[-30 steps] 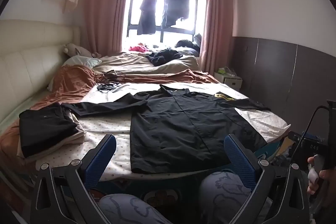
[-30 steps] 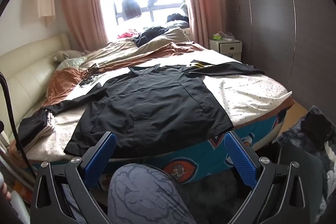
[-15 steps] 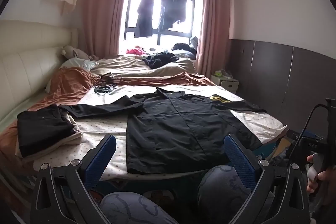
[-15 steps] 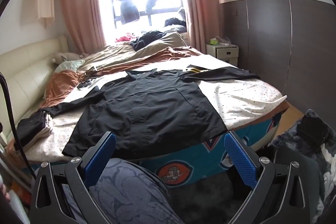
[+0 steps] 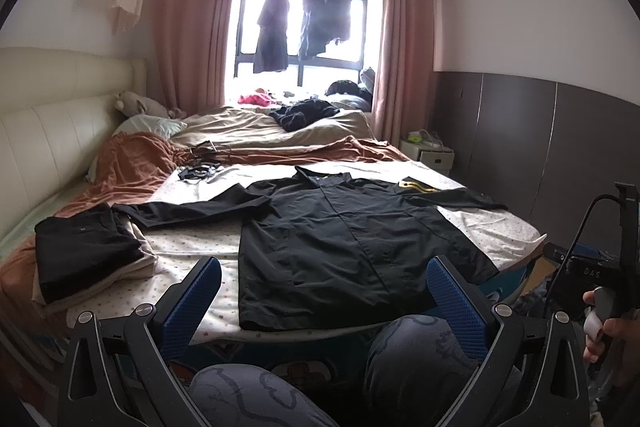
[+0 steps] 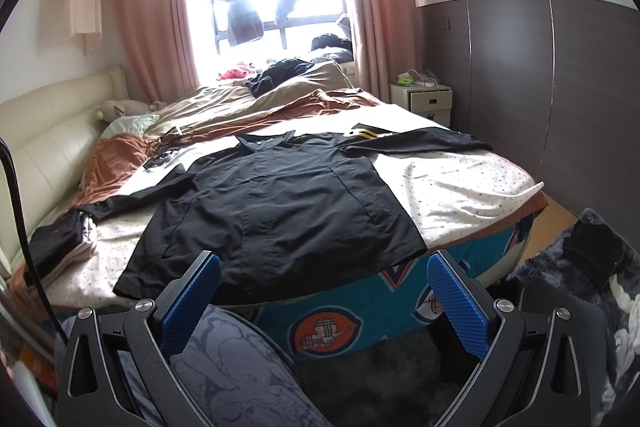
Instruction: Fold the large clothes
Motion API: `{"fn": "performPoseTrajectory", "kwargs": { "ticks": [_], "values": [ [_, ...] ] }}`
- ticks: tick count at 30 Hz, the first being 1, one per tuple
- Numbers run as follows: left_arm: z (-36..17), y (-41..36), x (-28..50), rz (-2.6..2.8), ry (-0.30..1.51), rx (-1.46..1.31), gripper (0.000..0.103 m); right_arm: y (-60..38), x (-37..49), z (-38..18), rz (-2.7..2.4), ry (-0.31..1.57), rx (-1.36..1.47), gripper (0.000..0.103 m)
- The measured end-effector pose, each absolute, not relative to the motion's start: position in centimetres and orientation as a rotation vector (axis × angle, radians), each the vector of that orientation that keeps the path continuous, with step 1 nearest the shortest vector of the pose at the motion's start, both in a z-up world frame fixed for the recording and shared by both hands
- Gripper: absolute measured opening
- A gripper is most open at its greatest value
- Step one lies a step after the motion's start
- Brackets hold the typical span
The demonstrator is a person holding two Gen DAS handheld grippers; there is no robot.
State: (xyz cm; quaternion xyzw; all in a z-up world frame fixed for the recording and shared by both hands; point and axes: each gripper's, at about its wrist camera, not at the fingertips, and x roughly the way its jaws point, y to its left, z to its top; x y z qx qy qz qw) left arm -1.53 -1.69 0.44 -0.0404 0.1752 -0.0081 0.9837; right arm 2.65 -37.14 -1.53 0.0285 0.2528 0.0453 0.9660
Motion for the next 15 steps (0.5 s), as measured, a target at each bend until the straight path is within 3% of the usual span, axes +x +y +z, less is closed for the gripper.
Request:
{"fn": "performPoseTrajectory", "kwargs": {
  "ticks": [15],
  "values": [
    [0.57, -2.24, -1.68, -0.023, 0.351, -0.082, 0.103, -37.15, 2.29, -1.51, 0.104, 0.504, 0.058, 0.103]
  ]
}}
